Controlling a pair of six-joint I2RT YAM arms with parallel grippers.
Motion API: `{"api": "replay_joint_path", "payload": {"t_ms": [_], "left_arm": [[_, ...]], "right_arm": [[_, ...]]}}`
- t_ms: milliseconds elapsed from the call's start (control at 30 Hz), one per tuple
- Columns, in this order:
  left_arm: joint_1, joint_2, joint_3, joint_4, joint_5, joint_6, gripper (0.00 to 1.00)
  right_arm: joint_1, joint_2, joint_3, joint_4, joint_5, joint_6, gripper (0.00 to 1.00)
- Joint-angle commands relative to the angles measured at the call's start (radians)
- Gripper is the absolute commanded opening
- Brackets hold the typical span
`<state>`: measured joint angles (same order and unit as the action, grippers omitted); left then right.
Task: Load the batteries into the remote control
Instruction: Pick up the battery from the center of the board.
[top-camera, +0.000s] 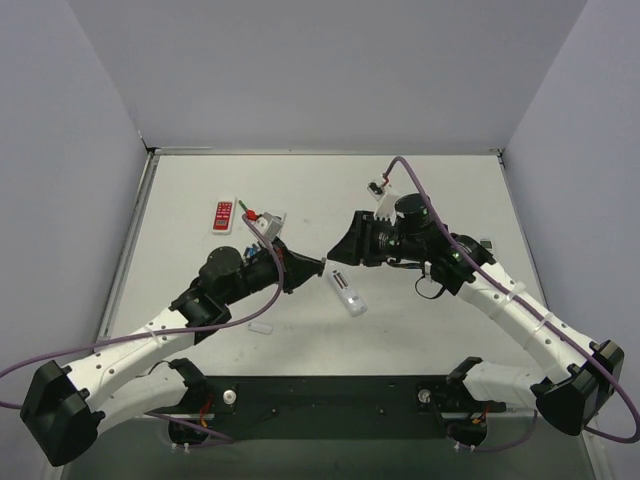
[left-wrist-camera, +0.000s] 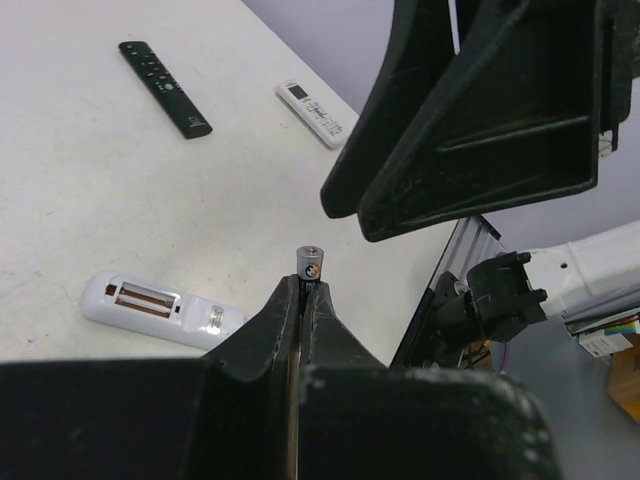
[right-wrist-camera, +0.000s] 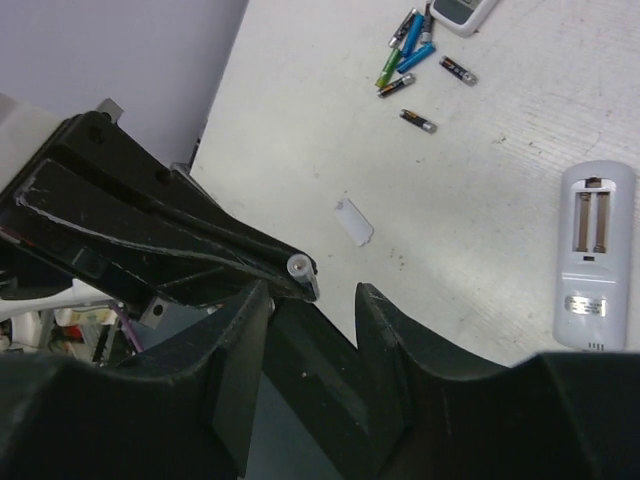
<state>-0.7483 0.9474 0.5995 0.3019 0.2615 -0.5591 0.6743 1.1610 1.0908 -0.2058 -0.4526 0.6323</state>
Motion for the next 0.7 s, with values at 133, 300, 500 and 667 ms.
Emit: {"api": "replay_joint_path", "payload": {"t_ms": [133, 300, 500, 667], "left_arm": [[-0.06, 0.033, 0.071, 0.134, 0.031, 0.048, 0.0], [-0.071, 0.047, 0.082, 0.149, 0.025, 0.053, 0.0], [-0.074, 0.054, 0.086, 0.158, 0.013, 0.048, 0.0], [-0.079, 0.056, 0.082, 0.167, -0.018, 0.041, 0.0]], "right_arm": [[-0.015, -0.021, 0.015, 0.109, -0.104, 0.096, 0.31], [-0.021, -0.023, -0.003, 0.118, -0.112, 0.116, 0.27], [-0.031, -0.024, -0.02, 0.118, -0.126, 0.122, 0.22], [-0.036, -0.021, -0.025, 0.112, -0.138, 0.122, 0.21]]}}
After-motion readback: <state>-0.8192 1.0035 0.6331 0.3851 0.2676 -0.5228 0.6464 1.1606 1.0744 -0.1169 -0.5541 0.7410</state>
